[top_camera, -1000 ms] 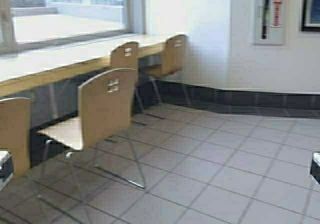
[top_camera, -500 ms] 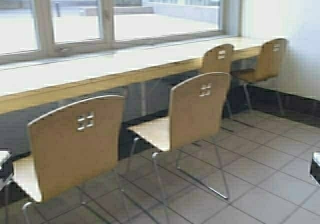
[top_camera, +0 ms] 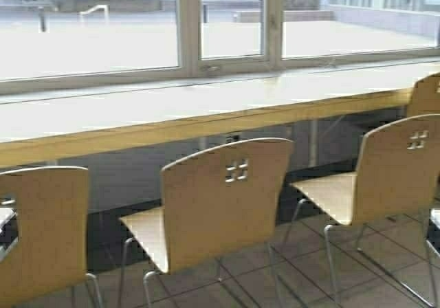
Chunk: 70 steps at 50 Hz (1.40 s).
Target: Push the chairs under the table
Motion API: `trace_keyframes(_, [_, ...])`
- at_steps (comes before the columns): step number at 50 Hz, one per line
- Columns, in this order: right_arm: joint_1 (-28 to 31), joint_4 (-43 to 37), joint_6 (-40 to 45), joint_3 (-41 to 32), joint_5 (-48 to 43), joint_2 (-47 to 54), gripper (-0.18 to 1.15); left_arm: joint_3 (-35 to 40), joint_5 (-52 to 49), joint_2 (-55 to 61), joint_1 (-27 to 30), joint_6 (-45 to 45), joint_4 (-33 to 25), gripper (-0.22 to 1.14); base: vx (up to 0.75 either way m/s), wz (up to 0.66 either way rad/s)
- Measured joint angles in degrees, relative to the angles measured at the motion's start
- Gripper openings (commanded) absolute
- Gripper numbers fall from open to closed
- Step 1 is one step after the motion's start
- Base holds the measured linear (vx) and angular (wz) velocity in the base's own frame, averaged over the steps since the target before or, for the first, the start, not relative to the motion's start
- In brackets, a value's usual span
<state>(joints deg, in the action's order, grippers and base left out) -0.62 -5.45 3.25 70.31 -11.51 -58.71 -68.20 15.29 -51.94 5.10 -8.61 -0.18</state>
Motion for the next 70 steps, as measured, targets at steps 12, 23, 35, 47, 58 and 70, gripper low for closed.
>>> trace_keyframes(12, [0.0,0.0,0.0,-0.4,0.0,3.3,0.04,0.0,0.0,5.2,-0.1,-3.6,-0.2,0.03,0.07,0.40])
trace_keyframes(23, [0.1,0.0,0.0,-1.6,0.0,6.2,0.04,0.1,0.0,5.4,-0.1,-5.9,-0.2,0.03,0.08,0.43])
trace_keyframes(35, [0.0,-0.5,0.1,-1.8,0.4,7.1,0.04,0.0,0.0,6.9,-0.8,-7.8,-0.3,0.04,0.10,0.51])
trace_keyframes(47, [2.2,-7.3,0.4,-1.8,1.9,9.0,0.04,1.4,0.0,16.3,-9.2,-16.1,-0.4,0.04,0.10,0.40])
trace_keyframes(58, [10.5,-14.4,0.4,-3.5,2.2,16.5,0.05,5.4,0.6,29.1,-17.1,-24.2,-1.4,0.04,0.09,0.21])
trace_keyframes(70, [20.5,-18.6,0.3,-10.8,2.2,33.4,0.05,10.2,7.5,46.7,-22.9,-31.4,-8.5,0.04,0.07,0.06])
